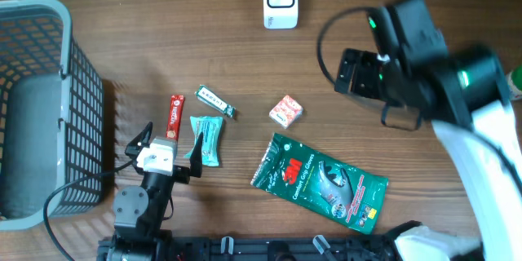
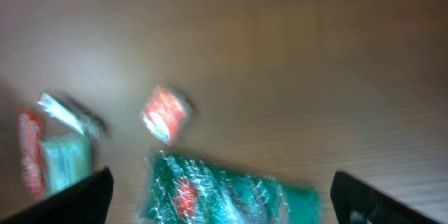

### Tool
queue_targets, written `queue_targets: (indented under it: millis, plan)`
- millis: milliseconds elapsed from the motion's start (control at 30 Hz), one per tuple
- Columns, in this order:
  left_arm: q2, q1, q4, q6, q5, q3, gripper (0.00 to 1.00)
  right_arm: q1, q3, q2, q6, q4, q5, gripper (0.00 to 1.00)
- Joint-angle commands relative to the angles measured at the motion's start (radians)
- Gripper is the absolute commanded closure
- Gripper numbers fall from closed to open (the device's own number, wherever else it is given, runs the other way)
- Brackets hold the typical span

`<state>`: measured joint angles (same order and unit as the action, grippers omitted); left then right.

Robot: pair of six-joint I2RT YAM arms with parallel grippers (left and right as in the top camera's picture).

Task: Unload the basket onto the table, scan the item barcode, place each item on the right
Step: 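Reach the right gripper to the red-white box and grasp it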

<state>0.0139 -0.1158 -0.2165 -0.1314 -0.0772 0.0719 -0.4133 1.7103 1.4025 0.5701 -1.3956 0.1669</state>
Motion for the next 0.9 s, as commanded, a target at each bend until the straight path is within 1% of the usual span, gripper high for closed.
queue_targets:
  millis: [0,33,67,100,200,267,300,367,400,467,633,667,733,767,800,833,867]
  plan:
    - [-0.005,0.0,0.003,-0.019,-0.008,-0.006,0.0,0.002,-0.363,-0.018,-0.045,0.288,-0.095,0.0]
    - [-0.005,0.0,0.003,-0.019,-0.008,-0.006,0.0,0.004,-0.457,0.004,-0.105,0.418,-0.22,0.0]
    - [-0.005,0.0,0.003,-0.019,-0.008,-0.006,0.0,0.01,-0.514,0.037,-0.172,0.522,-0.351,0.0]
    - [-0.005,0.0,0.003,-0.019,-0.008,-0.006,0.0,0.014,-0.54,0.098,-0.219,0.595,-0.438,0.01]
    - [-0.005,0.0,0.003,-0.019,-0.008,-0.006,0.0,0.015,-0.533,0.262,-0.231,0.663,-0.423,0.01]
    - [-0.005,0.0,0.003,-0.019,-0.008,-0.006,0.0,0.017,-0.533,0.361,-0.241,0.691,-0.416,0.04]
    - [-0.005,0.0,0.003,-0.019,-0.008,-0.006,0.0,0.019,-0.533,0.401,-0.267,0.706,-0.417,0.09]
    - [-0.005,0.0,0.003,-0.019,-0.008,-0.006,0.0,0.019,-0.533,0.467,-0.283,0.727,-0.441,0.22]
    - [-0.005,0.0,0.003,-0.019,-0.008,-0.006,0.0,0.019,-0.533,0.499,-0.284,0.742,-0.45,0.26]
    - [-0.005,0.0,0.003,-0.019,-0.008,-0.006,0.0,0.019,-0.533,0.537,-0.287,0.77,-0.451,0.27]
    - [-0.005,0.0,0.003,-0.019,-0.008,-0.006,0.0,0.019,-0.533,0.547,-0.335,0.811,-0.45,0.29]
    - [-0.005,0.0,0.003,-0.019,-0.008,-0.006,0.0,0.019,-0.533,0.554,-0.336,0.816,-0.45,0.33]
    - [-0.005,0.0,0.003,-0.019,-0.008,-0.006,0.0,0.019,-0.533,0.585,-0.336,0.822,-0.455,0.48]
    - [-0.005,0.0,0.003,-0.019,-0.008,-0.006,0.0,0.019,-0.533,0.61,-0.344,0.822,-0.476,0.61]
    - [-0.005,0.0,0.003,-0.019,-0.008,-0.006,0.0,0.019,-0.533,0.628,-0.362,0.821,-0.512,0.78]
    - [-0.005,0.0,0.003,-0.019,-0.008,-0.006,0.0,0.02,-0.533,0.633,-0.36,0.81,-0.536,0.93]
    - [-0.005,0.0,0.003,-0.019,-0.008,-0.006,0.0,0.023,-0.519,0.626,-0.36,0.783,-0.558,0.96]
